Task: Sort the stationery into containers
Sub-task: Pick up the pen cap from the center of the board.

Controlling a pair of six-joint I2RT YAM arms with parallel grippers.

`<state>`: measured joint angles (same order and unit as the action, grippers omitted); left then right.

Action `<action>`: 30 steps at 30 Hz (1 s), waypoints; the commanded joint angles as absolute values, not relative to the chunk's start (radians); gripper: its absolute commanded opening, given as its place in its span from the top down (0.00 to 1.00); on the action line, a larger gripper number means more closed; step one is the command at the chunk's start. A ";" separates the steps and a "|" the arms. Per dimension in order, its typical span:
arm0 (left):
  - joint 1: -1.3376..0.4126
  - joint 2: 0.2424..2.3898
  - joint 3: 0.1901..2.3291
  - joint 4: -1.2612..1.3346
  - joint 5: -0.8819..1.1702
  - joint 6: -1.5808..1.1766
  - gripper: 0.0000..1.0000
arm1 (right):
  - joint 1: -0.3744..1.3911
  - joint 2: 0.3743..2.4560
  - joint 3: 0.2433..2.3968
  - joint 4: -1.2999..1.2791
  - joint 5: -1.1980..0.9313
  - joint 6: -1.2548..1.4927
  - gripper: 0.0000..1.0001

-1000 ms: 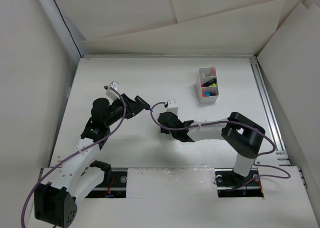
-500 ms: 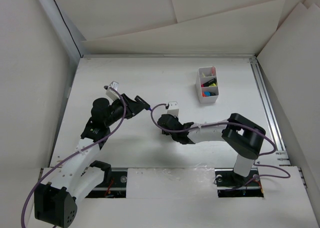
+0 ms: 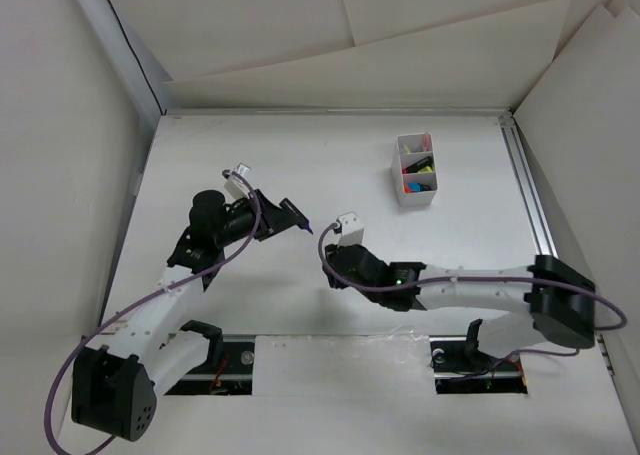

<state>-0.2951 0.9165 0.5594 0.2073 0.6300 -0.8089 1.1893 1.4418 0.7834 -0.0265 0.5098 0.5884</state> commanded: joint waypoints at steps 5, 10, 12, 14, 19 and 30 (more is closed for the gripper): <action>-0.298 0.956 0.621 0.200 0.841 -0.766 0.95 | 1.278 1.206 0.787 -0.080 0.453 0.436 0.72; -0.298 0.911 0.662 0.103 0.819 -0.709 0.95 | 1.287 1.161 0.787 -0.071 0.442 0.414 0.72; -0.298 0.911 0.672 0.072 0.819 -0.683 0.95 | 1.287 1.161 0.787 -0.071 0.433 0.405 0.72; -0.298 0.900 0.672 0.072 0.819 -0.672 0.95 | 1.287 1.170 0.787 -0.071 0.443 0.405 0.72; -0.298 0.900 0.681 0.049 0.853 -0.647 0.95 | 1.287 1.199 0.808 -0.071 0.463 0.384 0.72; -0.298 0.959 0.569 0.299 0.991 -0.836 0.95 | 1.298 1.140 0.798 0.024 0.549 0.353 0.72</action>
